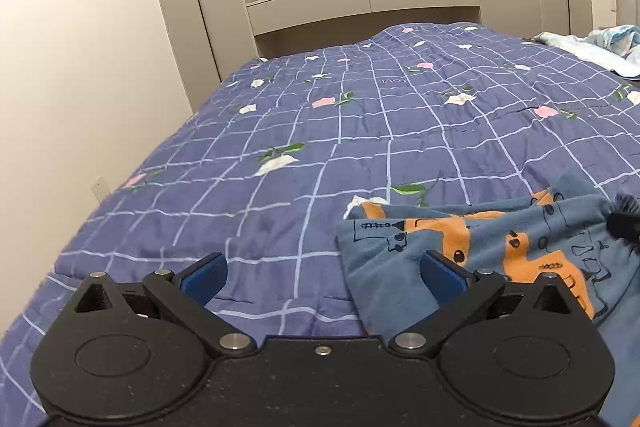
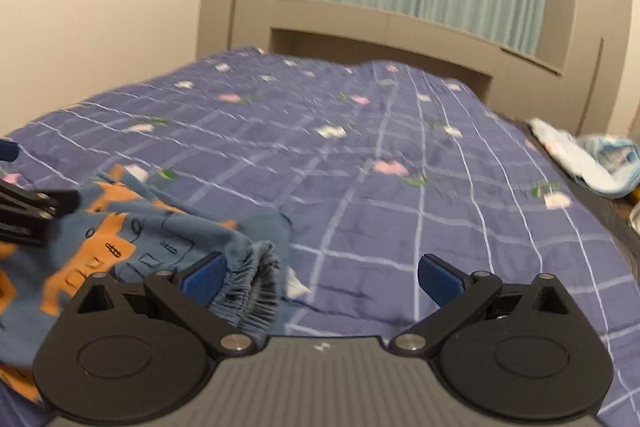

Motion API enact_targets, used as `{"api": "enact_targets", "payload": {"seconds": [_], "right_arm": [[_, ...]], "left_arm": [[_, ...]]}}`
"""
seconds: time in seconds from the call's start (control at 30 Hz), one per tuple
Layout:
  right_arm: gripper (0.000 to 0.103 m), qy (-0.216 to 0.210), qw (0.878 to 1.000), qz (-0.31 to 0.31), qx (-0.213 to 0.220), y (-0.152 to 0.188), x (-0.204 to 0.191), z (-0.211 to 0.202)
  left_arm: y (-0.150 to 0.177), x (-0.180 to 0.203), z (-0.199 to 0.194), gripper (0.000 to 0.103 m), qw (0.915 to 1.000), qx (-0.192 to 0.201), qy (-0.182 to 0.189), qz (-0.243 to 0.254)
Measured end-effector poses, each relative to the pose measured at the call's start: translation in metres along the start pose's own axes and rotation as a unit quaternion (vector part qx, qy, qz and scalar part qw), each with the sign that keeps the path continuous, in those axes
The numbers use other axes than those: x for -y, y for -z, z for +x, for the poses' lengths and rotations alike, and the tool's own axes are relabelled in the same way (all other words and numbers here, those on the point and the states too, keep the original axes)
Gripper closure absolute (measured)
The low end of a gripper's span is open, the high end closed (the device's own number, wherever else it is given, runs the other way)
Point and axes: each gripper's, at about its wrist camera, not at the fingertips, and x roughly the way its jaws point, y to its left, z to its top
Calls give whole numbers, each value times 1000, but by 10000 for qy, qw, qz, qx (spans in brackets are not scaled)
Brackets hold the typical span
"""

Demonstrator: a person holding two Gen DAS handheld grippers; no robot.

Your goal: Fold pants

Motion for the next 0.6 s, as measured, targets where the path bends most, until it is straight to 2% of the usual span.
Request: {"api": "enact_targets", "payload": {"seconds": [0.13, 0.23, 0.3, 0.43, 0.53, 0.6], "right_arm": [[0, -148, 9995, 260, -45, 5, 10, 0], [0, -243, 9993, 249, 162, 4, 9, -16], [0, -358, 9987, 276, 235, 5, 9, -29], [0, -621, 9973, 331, 185, 12, 1, -48], [0, -526, 9981, 327, -14, 22, -4, -52], [0, -518, 9976, 459, -100, 27, -2, -54]], "left_arm": [[2, 2, -7, 1, 10000, 70, -30, 9], [-1, 0, -26, 1, 9998, 147, -72, 61], [1, -1, -41, 1, 9998, 183, 29, 19], [13, 1, -59, 1, 9997, -98, 204, -64], [29, 8, -60, 1, 9992, -399, 52, 7], [37, 11, -62, 1, 9991, -425, 71, -2]]}}
